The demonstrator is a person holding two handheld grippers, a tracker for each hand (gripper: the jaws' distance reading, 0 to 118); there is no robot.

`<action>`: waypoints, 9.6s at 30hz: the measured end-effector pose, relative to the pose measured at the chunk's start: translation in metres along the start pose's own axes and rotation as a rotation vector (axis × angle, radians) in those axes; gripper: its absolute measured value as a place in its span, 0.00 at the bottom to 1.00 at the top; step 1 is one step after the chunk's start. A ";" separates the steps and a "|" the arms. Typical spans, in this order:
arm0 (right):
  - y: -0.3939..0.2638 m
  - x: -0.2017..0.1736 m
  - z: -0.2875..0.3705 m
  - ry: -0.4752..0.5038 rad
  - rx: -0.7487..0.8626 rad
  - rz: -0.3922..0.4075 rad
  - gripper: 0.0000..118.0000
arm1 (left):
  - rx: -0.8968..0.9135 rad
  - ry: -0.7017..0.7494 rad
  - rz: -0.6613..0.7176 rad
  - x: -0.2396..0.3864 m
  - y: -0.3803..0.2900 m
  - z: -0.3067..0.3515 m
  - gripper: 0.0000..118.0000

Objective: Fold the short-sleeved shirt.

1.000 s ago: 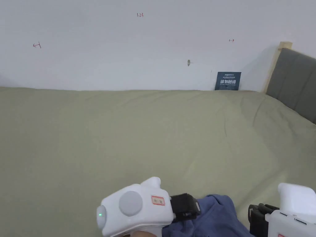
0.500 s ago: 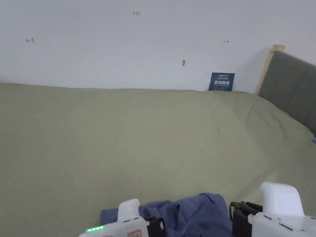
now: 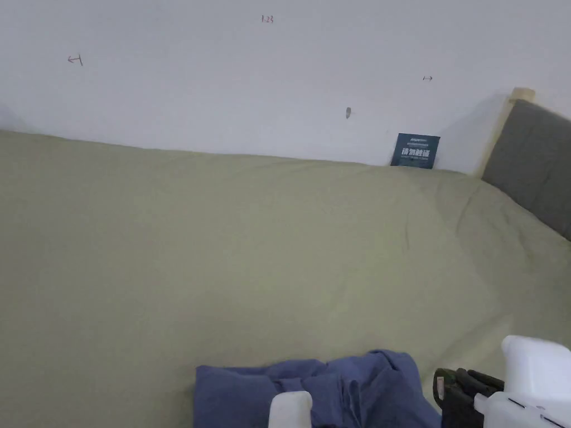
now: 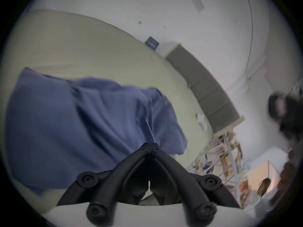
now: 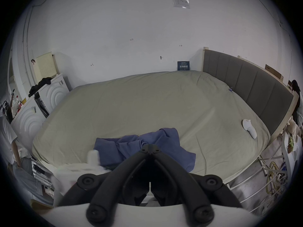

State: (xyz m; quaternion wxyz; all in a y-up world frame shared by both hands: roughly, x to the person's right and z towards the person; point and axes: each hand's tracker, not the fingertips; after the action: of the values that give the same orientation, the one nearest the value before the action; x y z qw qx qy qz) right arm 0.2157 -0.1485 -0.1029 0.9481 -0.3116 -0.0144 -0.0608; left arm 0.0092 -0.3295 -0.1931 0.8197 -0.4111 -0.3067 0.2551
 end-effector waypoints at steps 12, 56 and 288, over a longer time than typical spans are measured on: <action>0.004 -0.034 -0.025 0.062 -0.024 0.055 0.01 | 0.043 0.313 0.106 -0.100 0.051 0.139 0.15; -0.004 -0.011 -0.014 0.073 -0.035 -0.007 0.01 | 0.333 0.604 -0.181 0.004 0.088 0.150 0.07; 0.025 -0.058 0.005 -0.129 0.411 0.117 0.02 | 0.613 0.727 -0.394 0.073 0.077 0.227 0.02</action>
State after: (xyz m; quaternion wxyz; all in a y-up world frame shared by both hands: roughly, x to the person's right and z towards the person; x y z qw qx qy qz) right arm 0.1613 -0.1192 -0.1175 0.9908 -0.1152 -0.0689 0.0187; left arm -0.1160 -0.1220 -0.1278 0.9887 -0.1482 0.0151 0.0145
